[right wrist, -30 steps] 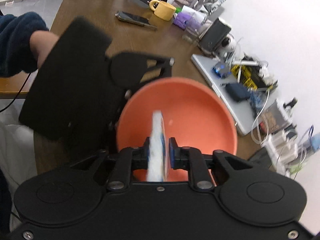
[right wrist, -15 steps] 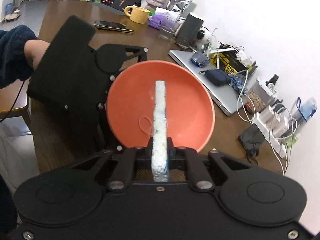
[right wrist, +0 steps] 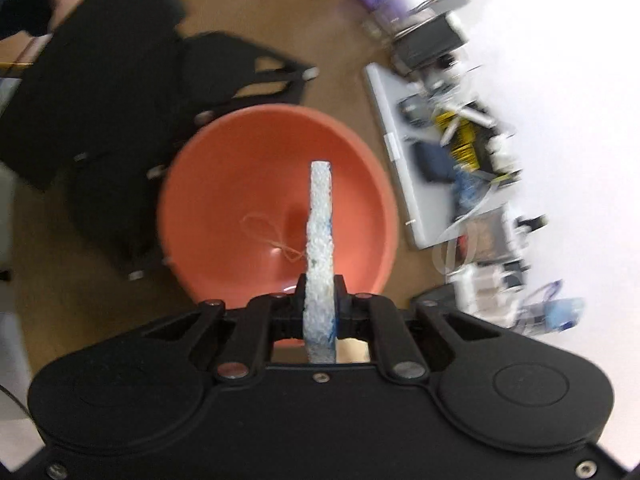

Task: Clean bowl
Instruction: 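Scrub the bowl interior with the right gripper's sponge while the left gripper tilts the bowl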

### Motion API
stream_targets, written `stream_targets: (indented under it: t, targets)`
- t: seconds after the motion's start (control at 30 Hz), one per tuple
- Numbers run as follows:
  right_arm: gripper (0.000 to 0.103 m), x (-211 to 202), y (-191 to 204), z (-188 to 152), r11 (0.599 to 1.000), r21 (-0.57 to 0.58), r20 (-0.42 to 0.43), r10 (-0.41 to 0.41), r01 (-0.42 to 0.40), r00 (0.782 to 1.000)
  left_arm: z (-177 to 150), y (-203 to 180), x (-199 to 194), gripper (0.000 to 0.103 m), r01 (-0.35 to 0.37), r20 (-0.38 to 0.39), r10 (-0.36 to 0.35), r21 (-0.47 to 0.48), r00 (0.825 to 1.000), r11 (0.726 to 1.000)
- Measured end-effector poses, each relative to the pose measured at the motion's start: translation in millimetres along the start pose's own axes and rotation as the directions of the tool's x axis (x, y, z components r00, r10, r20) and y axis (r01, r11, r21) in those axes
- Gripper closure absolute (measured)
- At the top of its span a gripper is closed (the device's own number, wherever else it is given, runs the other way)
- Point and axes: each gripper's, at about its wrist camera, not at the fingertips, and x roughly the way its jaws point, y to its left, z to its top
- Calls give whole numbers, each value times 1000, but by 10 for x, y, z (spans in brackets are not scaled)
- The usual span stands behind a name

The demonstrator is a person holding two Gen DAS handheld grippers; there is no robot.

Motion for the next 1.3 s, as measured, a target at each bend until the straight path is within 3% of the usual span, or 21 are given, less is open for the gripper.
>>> stream_targets:
  t: [0.13, 0.23, 0.37, 0.47, 0.63, 0.73, 0.93, 1.07, 1.17, 1.3]
  targets:
    - [92, 4, 106, 132, 994, 23, 41, 101, -102, 994, -4, 8, 4, 2, 0, 0, 0, 0, 1000, 1000]
    - [92, 75, 22, 196, 1000, -4, 48, 26, -26, 999, -7, 9, 4, 1, -1, 0, 1, 0, 1000, 1000]
    - [92, 123, -236, 178, 998, 57, 39, -2, 0, 999, -11, 18, 12, 2, 0, -3, 0, -3, 1000, 1000]
    - [92, 134, -264, 92, 998, 68, -26, 0, 2, 1000, -11, 12, 5, 2, -1, 1, 1, 1, 1000, 1000]
    - [92, 128, -116, -16, 991, 95, -63, 98, -92, 993, -1, 1, 6, 2, 7, 8, -7, 5, 1000, 1000]
    - [91, 126, -44, 93, 979, 119, -16, 171, -168, 985, -1, 7, 12, 1, 8, 6, -8, 3, 1000, 1000]
    - [92, 147, -362, 150, 986, 155, 10, 54, -55, 999, -6, 20, 22, 1, 10, 6, -10, 2, 1000, 1000]
    - [92, 140, -399, 15, 991, 136, -98, 14, 0, 995, -5, 5, 4, 1, 10, 11, -10, 5, 1000, 1000]
    - [92, 183, -272, -38, 988, 135, -143, 93, -74, 985, -21, -58, -58, 2, 10, 13, -10, 7, 1000, 1000]
    - [91, 193, -143, 92, 956, 181, -91, 250, -231, 964, -27, -63, -68, 3, 19, 14, -19, 9, 1000, 1000]
